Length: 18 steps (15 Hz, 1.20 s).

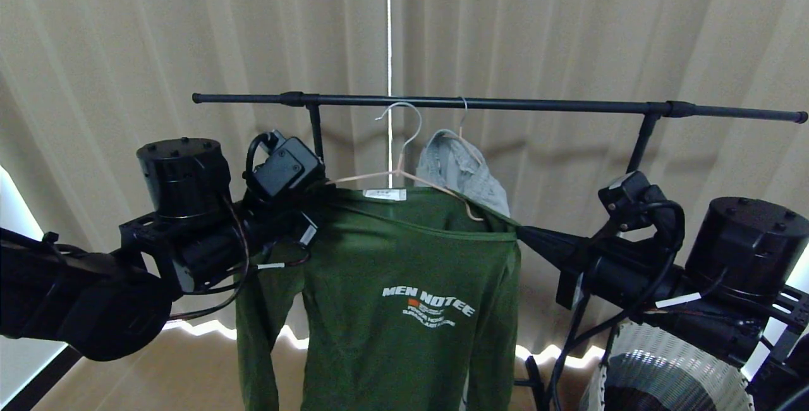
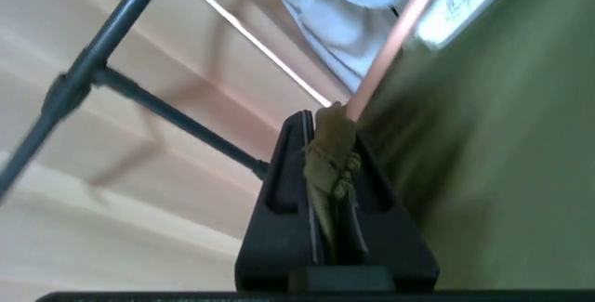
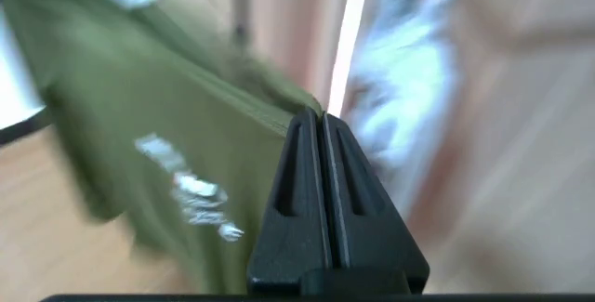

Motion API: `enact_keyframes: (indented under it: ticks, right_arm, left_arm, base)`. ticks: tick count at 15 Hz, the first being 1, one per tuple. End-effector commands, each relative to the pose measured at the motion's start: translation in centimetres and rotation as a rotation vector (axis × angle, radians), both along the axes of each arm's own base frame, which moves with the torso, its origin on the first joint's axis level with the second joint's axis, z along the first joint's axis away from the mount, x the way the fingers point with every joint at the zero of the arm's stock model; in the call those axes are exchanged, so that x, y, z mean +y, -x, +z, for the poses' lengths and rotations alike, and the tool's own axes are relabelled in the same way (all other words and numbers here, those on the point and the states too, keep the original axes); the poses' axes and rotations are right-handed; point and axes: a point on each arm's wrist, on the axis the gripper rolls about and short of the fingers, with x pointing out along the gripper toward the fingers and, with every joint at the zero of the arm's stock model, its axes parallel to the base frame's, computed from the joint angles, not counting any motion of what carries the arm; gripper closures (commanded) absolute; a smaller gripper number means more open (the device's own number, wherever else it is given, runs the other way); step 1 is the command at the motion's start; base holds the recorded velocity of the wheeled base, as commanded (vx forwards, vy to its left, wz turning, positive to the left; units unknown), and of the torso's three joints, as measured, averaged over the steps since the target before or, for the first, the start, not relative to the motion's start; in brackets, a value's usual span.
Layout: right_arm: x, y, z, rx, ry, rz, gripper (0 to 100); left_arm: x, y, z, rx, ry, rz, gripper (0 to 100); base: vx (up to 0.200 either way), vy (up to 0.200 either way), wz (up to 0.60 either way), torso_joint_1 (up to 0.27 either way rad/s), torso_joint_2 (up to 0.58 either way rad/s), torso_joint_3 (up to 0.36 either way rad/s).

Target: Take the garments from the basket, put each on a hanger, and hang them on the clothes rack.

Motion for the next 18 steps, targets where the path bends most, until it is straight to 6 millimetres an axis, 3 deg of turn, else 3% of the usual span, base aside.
enact_keyframes:
  ticks: [1, 6, 7, 13, 15, 18]
  right_arm:
    - [0.3, 0.4, 0.3, -0.009, -0.006, 0.023, 100]
    - [0.9, 0.9, 0.1, -0.006, 0.045, 0.059, 100]
    - [0.7, 1.1, 0.3, -0.007, 0.049, 0.059, 0]
    - [0.3, 1.5, 2.6, -0.180, 0.130, 0.065, 0]
    - [1.0, 0.4, 4.4, -0.284, 0.163, 0.065, 0]
    - [1.4, -0.3, 5.8, -0.305, 0.178, 0.065, 0]
  left_arm:
    - [-0.9, 0.1, -0.4, 0.010, 0.049, -0.004, 100]
    - [-1.0, 0.7, -1.2, -0.029, 0.135, -0.009, 100]
    - [-1.0, 0.8, -1.2, -0.040, 0.142, -0.010, 100]
    - [-1.9, 1.0, -0.2, -0.078, 0.160, -0.043, 100]
    - [-2.9, 1.2, 1.4, -0.077, 0.157, -0.072, 100]
    - [-2.4, 2.4, 4.4, 0.021, 0.099, -0.112, 100]
  base:
    - [0.000, 0.000, 0.00, 0.000, 0.00, 0.000]
    - [0.000, 0.000, 0.00, 0.000, 0.00, 0.000]
    - [0.000, 0.000, 0.00, 0.000, 0.00, 0.000]
    - [0.000, 0.000, 0.00, 0.000, 0.00, 0.000]
    - [0.000, 0.000, 0.00, 0.000, 0.00, 0.000]
    - [0.000, 0.000, 0.00, 0.000, 0.00, 0.000]
